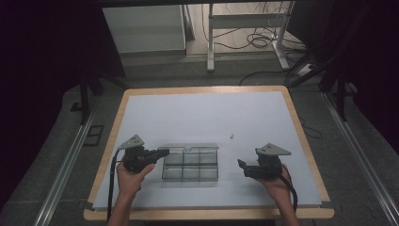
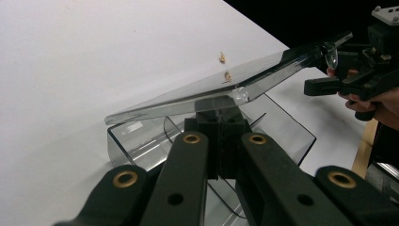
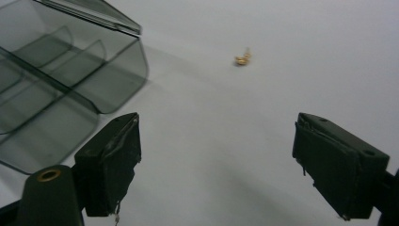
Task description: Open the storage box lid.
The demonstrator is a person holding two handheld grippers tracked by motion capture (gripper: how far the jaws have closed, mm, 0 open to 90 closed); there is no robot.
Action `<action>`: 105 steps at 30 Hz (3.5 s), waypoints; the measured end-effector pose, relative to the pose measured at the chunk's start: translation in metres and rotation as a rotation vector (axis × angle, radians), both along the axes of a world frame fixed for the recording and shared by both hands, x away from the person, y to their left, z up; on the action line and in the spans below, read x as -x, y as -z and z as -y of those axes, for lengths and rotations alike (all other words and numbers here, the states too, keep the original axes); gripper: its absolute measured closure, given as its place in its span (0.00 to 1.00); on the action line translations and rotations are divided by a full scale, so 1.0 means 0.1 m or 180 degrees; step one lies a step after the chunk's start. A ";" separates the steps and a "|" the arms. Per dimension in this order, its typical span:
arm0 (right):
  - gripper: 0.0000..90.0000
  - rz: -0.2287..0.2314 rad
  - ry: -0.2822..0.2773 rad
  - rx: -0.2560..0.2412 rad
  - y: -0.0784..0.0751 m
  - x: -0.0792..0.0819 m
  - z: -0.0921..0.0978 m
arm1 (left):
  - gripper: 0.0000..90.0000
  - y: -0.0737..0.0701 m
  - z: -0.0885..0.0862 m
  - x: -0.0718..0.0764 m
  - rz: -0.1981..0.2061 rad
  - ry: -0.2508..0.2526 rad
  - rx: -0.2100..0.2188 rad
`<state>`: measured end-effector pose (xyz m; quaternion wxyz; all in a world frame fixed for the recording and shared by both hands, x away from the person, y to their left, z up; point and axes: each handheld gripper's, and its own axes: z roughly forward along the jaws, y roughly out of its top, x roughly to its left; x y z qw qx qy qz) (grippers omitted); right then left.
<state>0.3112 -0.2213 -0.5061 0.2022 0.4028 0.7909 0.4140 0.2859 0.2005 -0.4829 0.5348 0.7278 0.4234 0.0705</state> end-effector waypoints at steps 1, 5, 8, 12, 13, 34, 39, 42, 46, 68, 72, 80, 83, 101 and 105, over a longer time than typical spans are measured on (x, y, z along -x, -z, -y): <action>0.17 -0.0010 -0.0038 -0.0013 0.00 0.00 -0.03 | 1.00 0.00 0.00 0.00 -0.0002 -0.0002 -0.0003; 0.18 0.0006 -0.0150 -0.0033 -0.06 -0.03 -0.15 | 1.00 0.00 0.00 0.00 0.0015 0.0022 -0.0022; 0.20 0.0026 -0.0239 -0.0107 -0.10 -0.05 -0.24 | 1.00 0.01 0.01 -0.01 0.0011 0.0026 -0.0031; 0.21 0.0040 -0.0355 -0.0117 -0.13 -0.09 -0.38 | 1.00 0.01 0.01 -0.01 0.0002 0.0029 -0.0033; 0.22 0.0052 -0.0377 -0.0123 -0.14 -0.10 -0.42 | 1.00 0.01 0.01 -0.01 0.0001 0.0031 -0.0036; 0.31 0.0156 -0.0659 -0.0290 -0.30 -0.18 -0.79 | 1.00 0.01 0.02 0.00 -0.0004 0.0021 -0.0039; 0.31 0.0179 -0.0671 -0.0306 -0.32 -0.20 -0.83 | 1.00 0.01 0.01 -0.01 -0.0006 0.0019 -0.0040; 0.32 0.0191 -0.0686 -0.0329 -0.32 -0.20 -0.85 | 1.00 0.01 0.02 -0.01 -0.0005 0.0019 -0.0043; 0.33 0.0195 -0.0694 -0.0335 -0.33 -0.21 -0.86 | 1.00 0.02 0.02 -0.01 -0.0009 0.0021 -0.0040; 0.35 0.0207 -0.0653 -0.0365 -0.35 -0.27 -0.88 | 0.96 0.02 -0.06 0.09 0.0024 -0.0026 -0.0146; 0.36 0.0198 -0.0637 -0.0382 -0.36 -0.29 -0.87 | 0.94 0.03 -0.13 0.13 0.0006 -0.0062 -0.0147; 0.39 0.0201 -0.0621 -0.0399 -0.41 -0.34 -0.87 | 0.78 0.09 -0.22 0.17 -0.0074 -0.0180 -0.0277; 0.39 0.0204 -0.0620 -0.0398 -0.43 -0.36 -0.88 | 0.68 0.13 -0.24 0.17 -0.0147 -0.0207 -0.0444; 0.46 0.0216 -0.0663 -0.0424 -0.48 -0.42 -0.92 | 0.49 0.24 -0.36 0.16 -0.0339 -0.0336 -0.0650; 0.48 0.0207 -0.0684 -0.0421 -0.48 -0.44 -0.93 | 0.48 0.26 -0.37 0.15 -0.0365 -0.0341 -0.0655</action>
